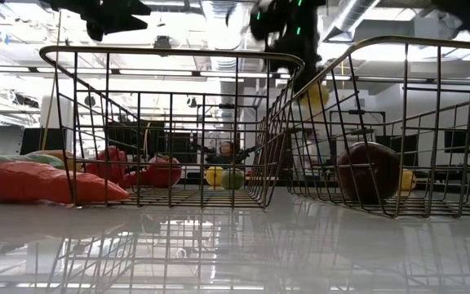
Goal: Sort produce into baskets
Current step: Put the bottom left lemon into the right wire basket, then put the bottom lemon into the right wire basket
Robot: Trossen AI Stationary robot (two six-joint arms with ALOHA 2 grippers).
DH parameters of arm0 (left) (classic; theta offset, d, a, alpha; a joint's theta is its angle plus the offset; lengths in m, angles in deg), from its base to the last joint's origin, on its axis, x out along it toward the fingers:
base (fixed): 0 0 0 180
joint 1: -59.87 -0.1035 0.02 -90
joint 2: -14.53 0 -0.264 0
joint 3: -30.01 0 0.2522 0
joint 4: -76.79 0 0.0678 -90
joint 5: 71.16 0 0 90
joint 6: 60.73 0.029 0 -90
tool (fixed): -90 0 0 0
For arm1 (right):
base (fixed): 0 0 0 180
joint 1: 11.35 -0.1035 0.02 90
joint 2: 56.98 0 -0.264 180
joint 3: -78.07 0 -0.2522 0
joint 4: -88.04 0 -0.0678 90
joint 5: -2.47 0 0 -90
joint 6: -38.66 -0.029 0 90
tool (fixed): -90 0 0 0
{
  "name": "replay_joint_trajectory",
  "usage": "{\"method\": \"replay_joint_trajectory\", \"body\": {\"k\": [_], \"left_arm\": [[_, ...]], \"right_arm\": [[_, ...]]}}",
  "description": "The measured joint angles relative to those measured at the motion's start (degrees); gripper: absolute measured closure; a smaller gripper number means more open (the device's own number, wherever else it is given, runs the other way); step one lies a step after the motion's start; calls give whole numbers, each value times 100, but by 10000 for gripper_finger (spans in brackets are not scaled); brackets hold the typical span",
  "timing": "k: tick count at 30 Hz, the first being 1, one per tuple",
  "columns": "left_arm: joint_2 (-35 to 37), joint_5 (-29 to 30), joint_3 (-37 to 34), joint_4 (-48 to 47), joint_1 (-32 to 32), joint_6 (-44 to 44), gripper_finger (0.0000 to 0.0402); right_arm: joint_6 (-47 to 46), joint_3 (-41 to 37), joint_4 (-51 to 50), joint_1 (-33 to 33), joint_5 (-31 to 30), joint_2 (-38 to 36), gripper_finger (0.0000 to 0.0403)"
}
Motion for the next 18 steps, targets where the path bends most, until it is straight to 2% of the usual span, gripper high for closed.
{"method": "replay_joint_trajectory", "body": {"k": [5, 11, 18], "left_arm": [[2, 0, 0, 0, -2, -50, 178], [2, 0, 0, 2, -1, -107, 178], [2, 0, 0, 7, 0, -136, 178]], "right_arm": [[-248, -148, 32, -612, -32, -484, 117], [-771, -770, 49, -1173, -97, -892, 112], [-919, -1498, 105, -1354, -117, -990, 46]]}}
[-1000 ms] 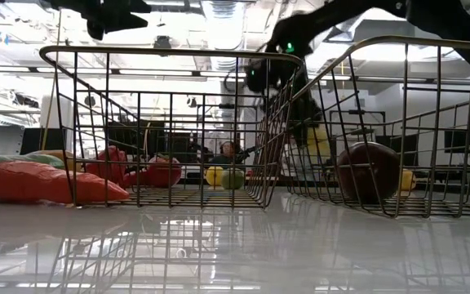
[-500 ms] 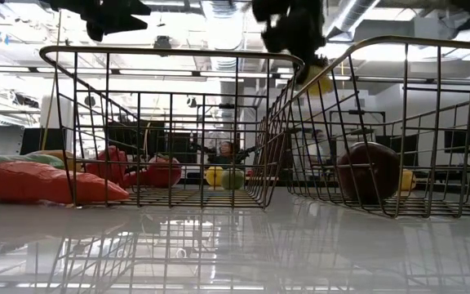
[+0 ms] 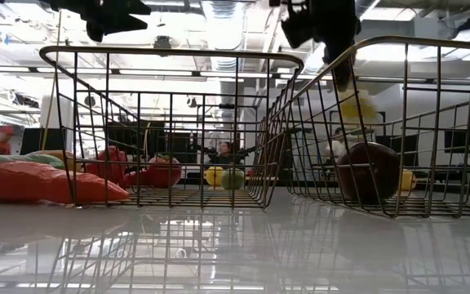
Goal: Sort produce into baskets
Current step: Put the bottom lemon into the right wire basket
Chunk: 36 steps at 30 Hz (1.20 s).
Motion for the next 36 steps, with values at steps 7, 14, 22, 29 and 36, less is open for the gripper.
{"method": "replay_joint_trajectory", "body": {"k": [7, 14, 22, 29, 36], "left_arm": [[0, -1, 0, -2, -2, -17, 178], [0, -4, 0, -69, -1, -17, 178], [-2, -4, 0, -71, 0, -15, 178], [0, -2, 0, 20, -1, -15, 178], [0, -2, 0, -53, -1, -15, 178]], "right_arm": [[307, -89, -82, 478, -752, -115, 6], [567, -597, 407, 1743, -1079, -806, 24], [776, -2728, 1908, 3637, -1078, -1625, 26], [1046, -3454, 2710, 4615, -1582, -1400, 26], [1073, -3442, 2994, 4721, -1755, -806, 27]]}}
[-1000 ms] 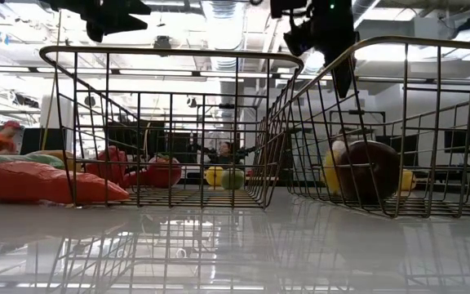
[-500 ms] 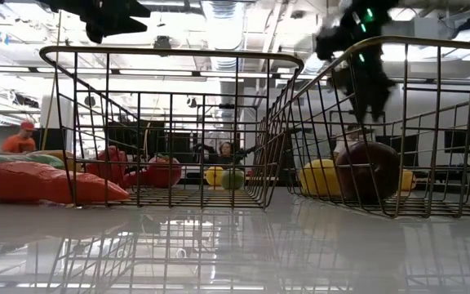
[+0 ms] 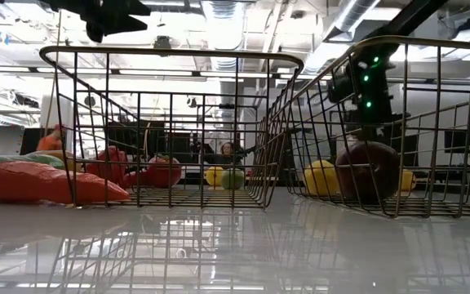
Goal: Sort produce into baskets
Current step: Put the bottom lemon into the right wire basket
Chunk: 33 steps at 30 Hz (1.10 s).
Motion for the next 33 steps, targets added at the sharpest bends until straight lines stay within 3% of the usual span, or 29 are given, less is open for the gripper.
{"method": "replay_joint_trajectory", "body": {"k": [13, 18, 26, 33], "left_arm": [[-2, 0, 0, -81, -1, 0, 178], [-2, 2, 0, -81, -1, 61, 178], [0, 0, 0, -81, -1, 63, 178], [0, 2, 0, -81, 1, 103, 178]], "right_arm": [[-16, -3, 88, 8, -178, 1168, 28], [-12, 17, 19, 1, -297, 1256, 61], [-16, 222, -499, -85, -330, 983, 149], [-224, 633, -948, -867, 47, 13, 138]]}}
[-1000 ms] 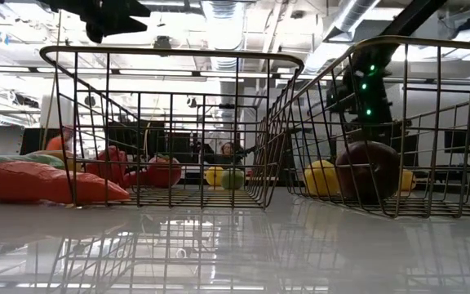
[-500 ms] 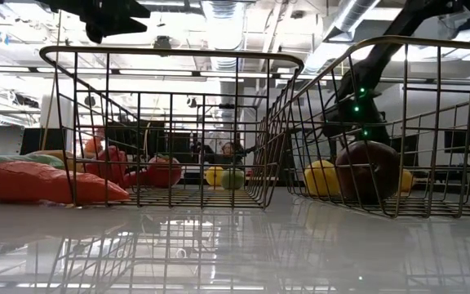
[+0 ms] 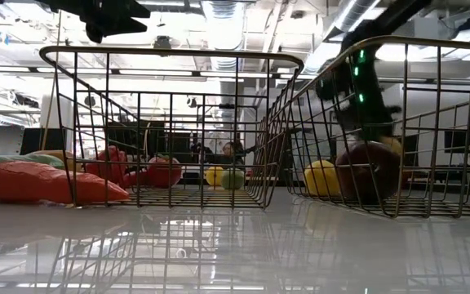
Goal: Sort produce into baskets
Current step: Put the bottom lemon into the right wire basket
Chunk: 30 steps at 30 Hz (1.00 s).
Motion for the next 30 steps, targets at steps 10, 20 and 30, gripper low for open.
{"method": "replay_joint_trajectory", "body": {"k": [10, 20, 30], "left_arm": [[0, 0, 0, 2, -2, 5, 178], [0, 0, 0, 2, -2, -139, 178], [0, 0, 0, -6, -1, -107, 178]], "right_arm": [[-712, 178, 434, -2167, 1337, -1673, 129], [-1213, 176, 449, -3977, 704, -1724, 127], [-1005, 172, 501, -3573, 684, -1517, 126]]}}
